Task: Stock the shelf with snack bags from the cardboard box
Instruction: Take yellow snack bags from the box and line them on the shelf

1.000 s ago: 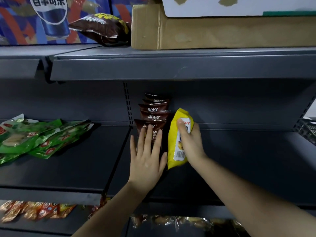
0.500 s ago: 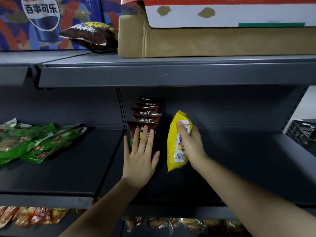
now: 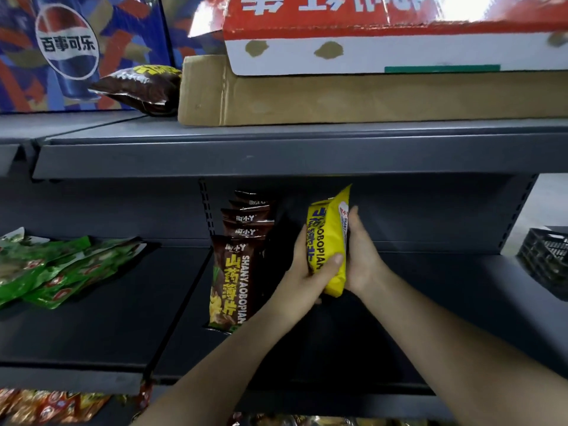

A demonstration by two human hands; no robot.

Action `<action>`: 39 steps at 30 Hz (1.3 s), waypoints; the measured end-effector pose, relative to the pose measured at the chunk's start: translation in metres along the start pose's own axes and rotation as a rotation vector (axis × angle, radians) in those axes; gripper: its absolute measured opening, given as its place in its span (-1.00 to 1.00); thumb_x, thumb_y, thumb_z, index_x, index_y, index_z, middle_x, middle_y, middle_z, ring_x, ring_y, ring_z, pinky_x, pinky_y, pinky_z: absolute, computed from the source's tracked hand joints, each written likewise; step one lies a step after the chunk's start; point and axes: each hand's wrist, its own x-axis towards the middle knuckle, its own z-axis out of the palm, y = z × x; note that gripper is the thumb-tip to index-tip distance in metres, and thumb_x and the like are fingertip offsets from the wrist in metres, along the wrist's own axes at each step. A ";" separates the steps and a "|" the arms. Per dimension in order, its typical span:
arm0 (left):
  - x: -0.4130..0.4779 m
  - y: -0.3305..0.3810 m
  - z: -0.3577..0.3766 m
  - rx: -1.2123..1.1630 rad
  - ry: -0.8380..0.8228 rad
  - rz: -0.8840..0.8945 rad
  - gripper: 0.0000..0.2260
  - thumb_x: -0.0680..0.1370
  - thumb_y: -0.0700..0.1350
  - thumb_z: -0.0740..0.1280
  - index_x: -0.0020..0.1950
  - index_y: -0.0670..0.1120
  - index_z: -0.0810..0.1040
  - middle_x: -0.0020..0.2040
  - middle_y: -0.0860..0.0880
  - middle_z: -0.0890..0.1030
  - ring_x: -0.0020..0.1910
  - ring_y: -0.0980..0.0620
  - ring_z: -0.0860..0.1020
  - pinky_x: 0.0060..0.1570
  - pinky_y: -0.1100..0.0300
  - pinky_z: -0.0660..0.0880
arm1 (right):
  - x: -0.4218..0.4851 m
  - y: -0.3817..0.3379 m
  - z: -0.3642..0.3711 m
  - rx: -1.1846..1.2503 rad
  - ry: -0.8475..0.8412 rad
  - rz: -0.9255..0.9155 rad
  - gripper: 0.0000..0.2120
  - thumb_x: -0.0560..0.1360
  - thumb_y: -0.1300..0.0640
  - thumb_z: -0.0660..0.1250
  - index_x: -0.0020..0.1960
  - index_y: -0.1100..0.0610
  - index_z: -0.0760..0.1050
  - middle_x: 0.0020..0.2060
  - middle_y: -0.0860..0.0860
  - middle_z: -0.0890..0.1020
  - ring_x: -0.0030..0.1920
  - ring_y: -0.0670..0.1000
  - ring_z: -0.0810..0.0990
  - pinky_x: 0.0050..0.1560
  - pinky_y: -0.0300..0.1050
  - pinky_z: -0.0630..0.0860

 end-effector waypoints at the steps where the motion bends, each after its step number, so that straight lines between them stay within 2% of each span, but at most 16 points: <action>1: 0.006 -0.004 0.004 -0.023 -0.029 0.024 -0.29 0.51 0.08 0.35 0.51 0.21 -0.04 0.25 0.31 0.42 0.20 0.25 0.49 0.12 0.19 0.54 | 0.003 -0.002 -0.003 -0.054 0.052 -0.007 -0.38 0.54 -0.35 0.01 0.14 0.12 0.56 -0.04 0.17 0.65 -0.05 0.12 0.62 -0.07 0.04 0.52; 3: 0.018 -0.015 0.008 -0.033 -0.027 0.063 -0.21 0.41 0.01 0.45 0.49 0.12 0.04 0.28 0.20 0.45 0.23 0.24 0.49 0.17 0.26 0.49 | 0.012 -0.004 -0.010 -0.208 0.186 -0.059 -0.51 0.57 -0.27 0.09 -0.02 0.11 0.57 -0.16 0.14 0.64 -0.18 0.09 0.63 -0.16 -0.01 0.55; 5: 0.028 -0.028 0.011 0.056 0.043 -0.005 -0.16 0.27 0.15 0.46 0.45 0.08 0.12 0.21 0.15 0.52 0.18 0.21 0.53 0.21 0.16 0.48 | 0.018 -0.005 -0.017 -0.298 0.269 -0.118 -0.50 0.55 -0.29 0.11 -0.02 0.12 0.58 -0.15 0.15 0.68 -0.14 0.12 0.67 -0.06 0.02 0.60; 7: 0.040 -0.039 0.011 0.238 0.180 -0.101 -0.03 0.18 0.30 0.40 0.48 0.02 0.08 0.18 0.10 0.55 0.16 0.11 0.55 0.21 0.01 0.49 | 0.025 -0.005 -0.025 -0.228 0.149 -0.123 -0.38 0.48 -0.37 0.12 0.16 0.11 0.56 0.02 0.19 0.68 0.04 0.17 0.66 0.14 0.14 0.56; 9: 0.053 -0.049 0.009 0.430 0.295 -0.146 0.02 0.16 0.34 0.36 0.50 0.00 0.03 0.26 0.00 0.50 0.21 -0.02 0.52 0.20 -0.04 0.47 | 0.030 -0.002 -0.027 -0.260 -0.011 -0.132 -0.36 0.40 -0.34 0.23 0.24 0.13 0.53 0.10 0.17 0.66 0.14 0.15 0.63 0.23 0.12 0.51; 13: 0.072 -0.061 0.007 0.499 0.352 -0.146 -0.08 0.33 0.15 0.47 0.51 -0.08 0.04 0.33 -0.09 0.40 0.28 -0.07 0.44 0.25 -0.02 0.42 | 0.048 0.001 -0.025 -0.508 0.064 -0.261 -0.68 0.47 -0.07 0.37 0.08 0.15 0.57 -0.01 0.10 0.70 0.01 0.07 0.68 0.14 0.03 0.57; 18: 0.095 -0.079 0.001 0.407 0.448 -0.128 -0.22 0.39 -0.08 0.50 0.48 -0.14 0.15 0.28 -0.12 0.46 0.28 -0.08 0.44 0.26 0.01 0.41 | 0.079 0.002 -0.025 -0.628 0.065 -0.299 -0.78 0.51 0.04 0.38 0.03 0.18 0.60 -0.08 0.09 0.70 -0.11 0.00 0.69 -0.11 -0.21 0.60; 20: 0.098 -0.084 -0.002 0.390 0.495 -0.111 -0.38 0.43 -0.16 0.45 0.43 -0.12 0.26 0.24 -0.09 0.52 0.24 -0.06 0.49 0.23 0.11 0.40 | 0.088 0.013 -0.028 -0.747 0.009 -0.285 -0.84 0.50 0.15 0.40 0.06 0.15 0.57 -0.04 0.06 0.69 -0.12 -0.07 0.66 -0.13 -0.27 0.56; 23: 0.094 -0.090 -0.004 0.495 0.566 -0.103 -0.62 0.52 -0.20 0.34 0.32 -0.16 0.39 0.20 -0.08 0.53 0.24 -0.03 0.49 0.11 0.37 0.28 | 0.102 0.034 -0.038 -0.900 -0.017 -0.287 -0.78 0.49 0.28 0.39 0.10 0.11 0.48 -0.03 0.03 0.65 -0.11 -0.09 0.60 -0.14 -0.31 0.50; 26: 0.091 -0.094 -0.001 0.544 0.569 -0.039 -0.61 0.57 -0.20 0.26 0.40 -0.14 0.31 0.25 -0.03 0.45 0.27 0.09 0.39 0.02 0.69 -0.03 | 0.113 0.046 -0.044 -0.925 0.067 -0.372 -0.85 0.51 0.26 0.36 -0.02 0.03 0.48 -0.06 0.08 0.66 -0.14 0.02 0.61 -0.06 -0.07 0.53; 28: 0.088 -0.092 0.000 0.589 0.589 0.010 -0.55 0.58 -0.17 0.25 0.46 -0.10 0.23 0.32 -0.01 0.40 0.29 0.13 0.32 -0.07 0.77 -0.22 | 0.121 0.049 -0.045 -0.911 0.101 -0.405 -0.85 0.52 0.25 0.34 -0.08 0.00 0.47 -0.08 0.12 0.66 -0.16 0.09 0.62 -0.06 0.04 0.56; 30: 0.090 -0.096 -0.001 0.672 0.646 0.053 -0.43 0.55 -0.16 0.28 0.51 -0.06 0.14 0.39 -0.01 0.36 0.37 0.05 0.28 0.20 0.65 -0.20 | 0.128 0.051 -0.045 -0.912 0.131 -0.430 -0.85 0.53 0.25 0.33 -0.10 0.01 0.47 -0.08 0.12 0.67 -0.12 0.13 0.64 -0.07 0.07 0.57; 32: 0.091 -0.101 -0.004 0.723 0.665 0.077 -0.33 0.50 -0.17 0.29 0.55 -0.03 0.07 0.43 0.01 0.32 0.41 0.02 0.25 0.42 0.39 -0.06 | 0.135 0.053 -0.043 -0.910 0.142 -0.441 -0.89 0.55 0.23 0.29 -0.04 0.03 0.49 -0.07 0.11 0.66 -0.06 0.13 0.63 -0.02 0.06 0.55; 35: 0.095 -0.111 -0.003 0.724 0.617 0.071 -0.26 0.51 -0.18 0.28 0.56 0.04 -0.09 0.50 0.03 0.17 0.48 0.05 0.12 0.47 0.31 -0.12 | 0.143 0.055 -0.043 -0.946 0.179 -0.436 -0.87 0.59 0.20 0.24 0.11 0.15 0.49 -0.01 0.10 0.64 0.01 0.11 0.60 0.06 0.00 0.49; 37: 0.096 -0.113 -0.002 0.694 0.582 0.051 -0.17 0.49 -0.15 0.28 0.53 0.16 -0.24 0.52 -0.07 0.17 0.48 -0.06 0.18 0.48 0.02 0.11 | 0.146 0.055 -0.044 -1.004 0.189 -0.404 -0.83 0.60 0.15 0.22 0.14 0.20 0.47 0.00 0.12 0.63 0.04 0.13 0.59 0.06 -0.01 0.48; 39: 0.099 -0.117 -0.001 0.625 0.553 -0.010 -0.19 0.49 -0.10 0.28 0.52 0.18 -0.24 0.47 -0.12 0.27 0.41 -0.12 0.31 0.37 -0.07 0.29 | 0.143 0.055 -0.044 -1.117 0.206 -0.387 -0.76 0.60 0.11 0.22 0.17 0.25 0.43 0.04 0.16 0.60 0.11 0.18 0.56 0.05 -0.02 0.45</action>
